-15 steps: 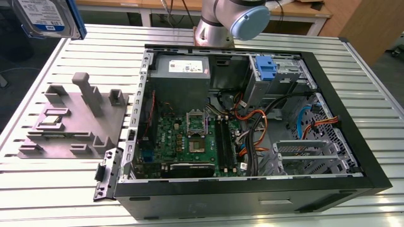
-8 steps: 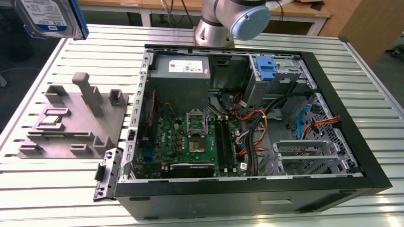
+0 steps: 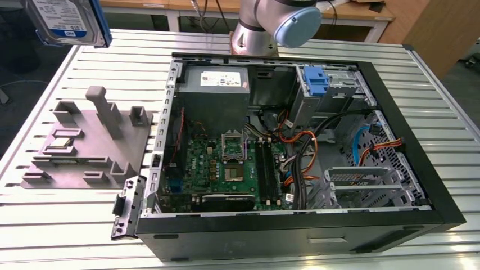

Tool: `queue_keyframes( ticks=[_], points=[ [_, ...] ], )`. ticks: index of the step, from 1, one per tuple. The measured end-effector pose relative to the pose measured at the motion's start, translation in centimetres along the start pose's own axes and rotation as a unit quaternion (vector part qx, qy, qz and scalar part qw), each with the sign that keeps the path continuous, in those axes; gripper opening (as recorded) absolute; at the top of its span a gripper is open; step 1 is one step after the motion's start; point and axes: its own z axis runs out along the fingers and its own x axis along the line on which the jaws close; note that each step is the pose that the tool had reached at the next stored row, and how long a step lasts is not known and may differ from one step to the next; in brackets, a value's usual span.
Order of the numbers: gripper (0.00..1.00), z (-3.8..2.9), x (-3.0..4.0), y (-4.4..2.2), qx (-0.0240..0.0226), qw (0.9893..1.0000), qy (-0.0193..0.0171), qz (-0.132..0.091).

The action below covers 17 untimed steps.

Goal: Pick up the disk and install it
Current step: 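Pick up the disk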

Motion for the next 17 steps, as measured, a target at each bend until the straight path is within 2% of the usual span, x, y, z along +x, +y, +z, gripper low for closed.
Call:
queue_keyframes(
  ticks=[10, 13, 17],
  points=[
    [0.36, -0.02, -0.07, -1.66, 0.0000, 1.0000, 0.0000, 0.000],
    [0.36, -0.03, 0.03, -1.88, 0.0000, 1.0000, 0.0000, 0.000],
    [0.36, -0.04, 0.52, -2.00, 0.0000, 1.0000, 0.0000, 0.000]
  ],
)
